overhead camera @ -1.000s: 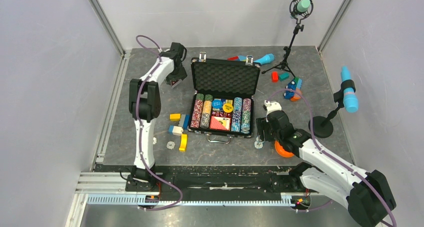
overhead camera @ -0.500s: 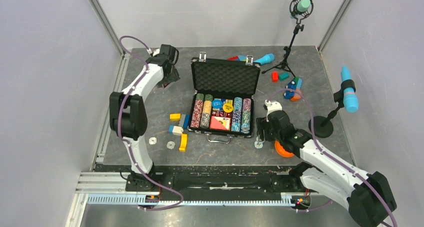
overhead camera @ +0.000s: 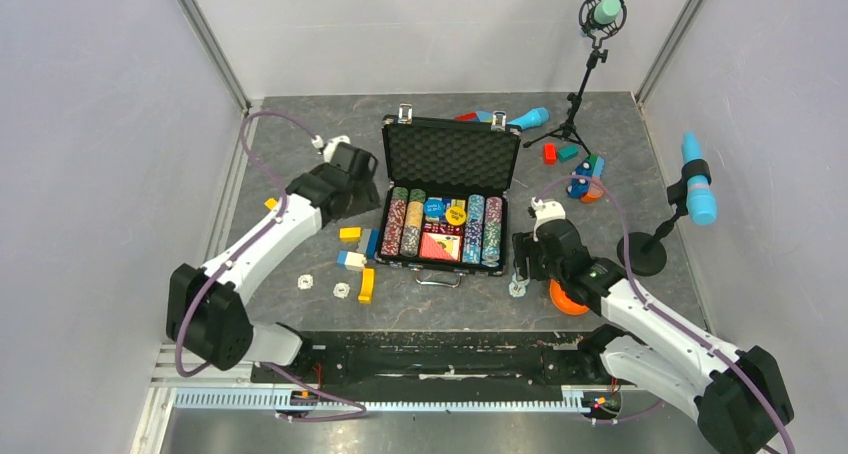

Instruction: Pack up texas hold em set

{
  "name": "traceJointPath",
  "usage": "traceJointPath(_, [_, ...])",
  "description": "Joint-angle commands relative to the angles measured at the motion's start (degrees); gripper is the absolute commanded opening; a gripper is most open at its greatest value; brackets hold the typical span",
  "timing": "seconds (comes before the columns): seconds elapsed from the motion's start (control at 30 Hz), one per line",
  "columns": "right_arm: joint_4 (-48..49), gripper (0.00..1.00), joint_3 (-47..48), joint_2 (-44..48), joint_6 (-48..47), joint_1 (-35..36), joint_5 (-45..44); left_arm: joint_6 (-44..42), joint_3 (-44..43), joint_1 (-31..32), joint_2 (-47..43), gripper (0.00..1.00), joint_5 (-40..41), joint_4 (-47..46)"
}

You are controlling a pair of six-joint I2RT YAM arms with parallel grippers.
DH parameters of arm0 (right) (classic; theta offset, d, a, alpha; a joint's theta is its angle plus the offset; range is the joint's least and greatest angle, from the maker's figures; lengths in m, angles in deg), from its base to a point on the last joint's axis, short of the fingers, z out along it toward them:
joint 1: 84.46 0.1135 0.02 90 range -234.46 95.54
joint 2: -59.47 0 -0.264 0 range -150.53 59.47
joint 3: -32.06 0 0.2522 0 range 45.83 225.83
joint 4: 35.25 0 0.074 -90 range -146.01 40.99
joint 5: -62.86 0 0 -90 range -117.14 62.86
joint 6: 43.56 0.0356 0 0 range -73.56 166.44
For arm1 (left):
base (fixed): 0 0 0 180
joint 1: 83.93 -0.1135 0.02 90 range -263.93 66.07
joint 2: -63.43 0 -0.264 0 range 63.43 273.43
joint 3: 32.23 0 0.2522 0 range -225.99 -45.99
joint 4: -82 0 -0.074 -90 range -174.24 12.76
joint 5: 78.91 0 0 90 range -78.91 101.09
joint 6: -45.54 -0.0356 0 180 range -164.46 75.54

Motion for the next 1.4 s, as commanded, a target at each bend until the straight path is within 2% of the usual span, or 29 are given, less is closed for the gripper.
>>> traceJointPath(0.0, [0.3,0.72,3.4,1.1,0.7,-0.1,-1.5,7.0,1.9,8.8,-2.6,0.59,0.6,-0.9])
traceJointPath(0.17, [-1.0,0.72,4.0,2.1,0.9,-0.1,-3.1,10.0,0.5,17.2,0.9,0.59,0.8,-2.6])
traceJointPath(0.3, [-2.0,0.73,4.1,3.3,1.2,0.0,-4.9,10.8,-3.6,23.2,7.0,0.59,1.0,-3.9])
traceJointPath(0.47, [-2.9,0.73,4.1,3.7,1.1,-0.1,-5.8,11.3,-9.2,27.3,13.9,0.60,0.8,-4.7])
traceJointPath(0.97, [-3.1,0.73,4.1,3.5,0.0,-0.2,-5.8,10.4,-10.8,27.0,21.8,0.61,0.6,-8.7])
traceJointPath(1.37, [-2.8,0.73,4.1,2.8,-0.4,-0.2,-5.5,10.3,-8.6,26.0,22.6,0.61,0.5,-8.8])
